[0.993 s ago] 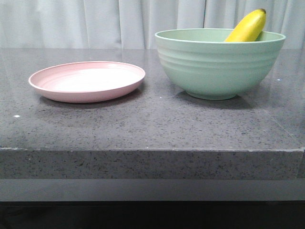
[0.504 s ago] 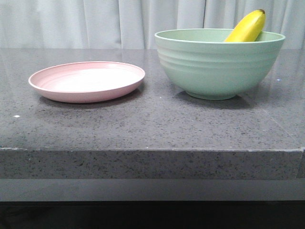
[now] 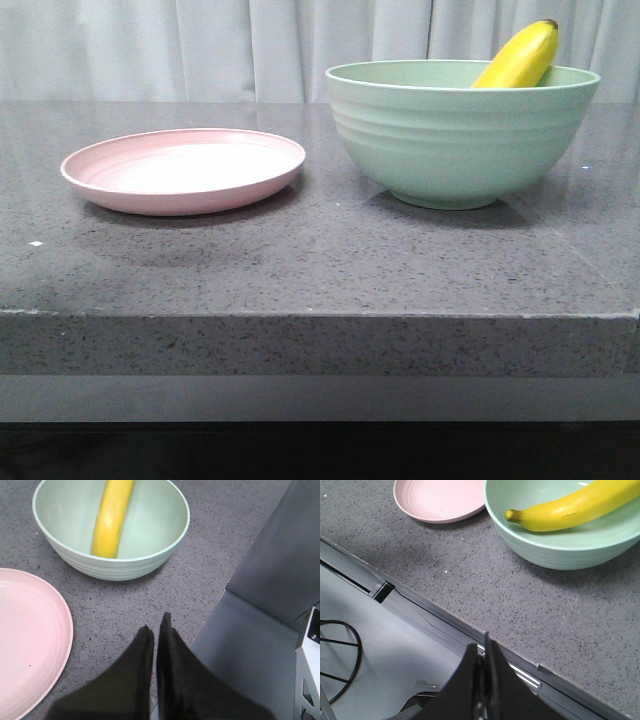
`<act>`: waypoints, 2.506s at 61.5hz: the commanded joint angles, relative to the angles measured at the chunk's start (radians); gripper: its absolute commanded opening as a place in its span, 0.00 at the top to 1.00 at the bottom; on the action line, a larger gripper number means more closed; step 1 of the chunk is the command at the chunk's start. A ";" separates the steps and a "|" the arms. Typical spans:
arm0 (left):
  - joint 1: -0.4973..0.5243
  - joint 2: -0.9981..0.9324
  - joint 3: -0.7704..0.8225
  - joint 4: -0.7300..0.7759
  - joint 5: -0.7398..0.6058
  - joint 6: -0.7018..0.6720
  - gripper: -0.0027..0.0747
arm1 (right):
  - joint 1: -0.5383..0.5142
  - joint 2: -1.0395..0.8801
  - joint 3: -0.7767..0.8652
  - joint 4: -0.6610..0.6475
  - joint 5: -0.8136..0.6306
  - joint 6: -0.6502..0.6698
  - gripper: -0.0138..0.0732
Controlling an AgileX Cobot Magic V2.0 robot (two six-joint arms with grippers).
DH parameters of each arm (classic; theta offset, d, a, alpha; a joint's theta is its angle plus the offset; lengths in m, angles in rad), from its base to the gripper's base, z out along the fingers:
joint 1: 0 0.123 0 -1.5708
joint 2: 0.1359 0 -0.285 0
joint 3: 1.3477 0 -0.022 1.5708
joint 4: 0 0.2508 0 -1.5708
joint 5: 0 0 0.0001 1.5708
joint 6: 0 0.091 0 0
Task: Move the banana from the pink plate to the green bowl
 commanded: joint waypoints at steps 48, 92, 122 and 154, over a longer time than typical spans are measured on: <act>0.018 -0.039 0.008 0.004 -0.219 -0.062 0.99 | 0.000 -0.002 -0.021 0.035 -0.043 -0.005 0.92; 0.230 -0.821 0.782 0.792 -0.766 -0.937 0.99 | 0.000 -0.002 -0.021 0.035 -0.043 -0.005 0.92; 0.365 -1.188 1.131 0.792 -0.950 -0.977 0.99 | 0.000 -0.002 -0.021 0.035 -0.043 -0.005 0.92; 0.408 -1.188 1.131 0.792 -0.947 -0.977 0.99 | 0.000 -0.002 -0.021 0.035 -0.043 -0.005 0.92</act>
